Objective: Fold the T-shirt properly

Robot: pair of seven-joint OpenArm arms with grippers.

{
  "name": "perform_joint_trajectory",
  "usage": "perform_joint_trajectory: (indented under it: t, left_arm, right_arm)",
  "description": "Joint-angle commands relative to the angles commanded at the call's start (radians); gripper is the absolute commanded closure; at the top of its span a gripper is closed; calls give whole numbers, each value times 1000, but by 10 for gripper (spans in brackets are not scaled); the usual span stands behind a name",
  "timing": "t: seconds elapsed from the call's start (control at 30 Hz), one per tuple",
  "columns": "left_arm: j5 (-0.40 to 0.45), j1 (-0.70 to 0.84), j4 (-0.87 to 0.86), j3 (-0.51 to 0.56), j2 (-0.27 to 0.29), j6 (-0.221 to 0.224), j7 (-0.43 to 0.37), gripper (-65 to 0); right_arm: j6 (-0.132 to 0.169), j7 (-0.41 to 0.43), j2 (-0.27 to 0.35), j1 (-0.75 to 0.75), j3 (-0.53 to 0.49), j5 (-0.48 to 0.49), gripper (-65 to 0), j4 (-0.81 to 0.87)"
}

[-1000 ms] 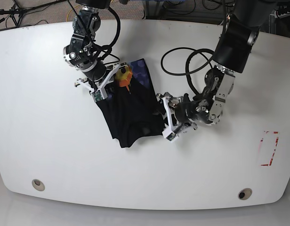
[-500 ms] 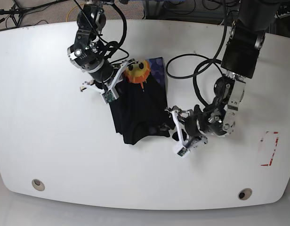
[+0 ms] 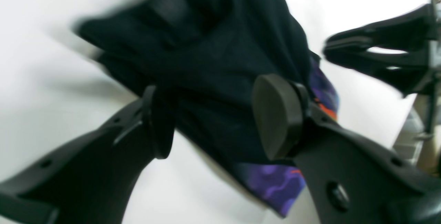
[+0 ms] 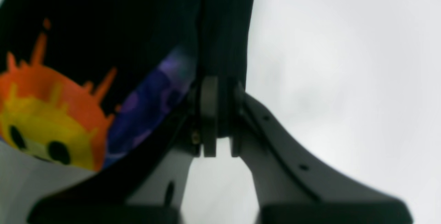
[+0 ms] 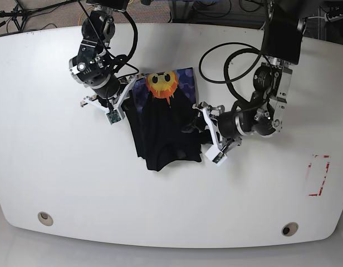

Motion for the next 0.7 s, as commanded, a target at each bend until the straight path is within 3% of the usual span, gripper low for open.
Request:
perform_joint_trajectory:
  t: [0.27,0.7]
  left_arm:
    - [69,34,2,-3,18,0,-2,-358]
    - [71,35,94,-2,-5,2,0,-358]
  right_arm:
    - [0,35,-17,-28,-6,5,-51,-57]
    - [-3,34,-35,-32,-91,5,-51,-29]
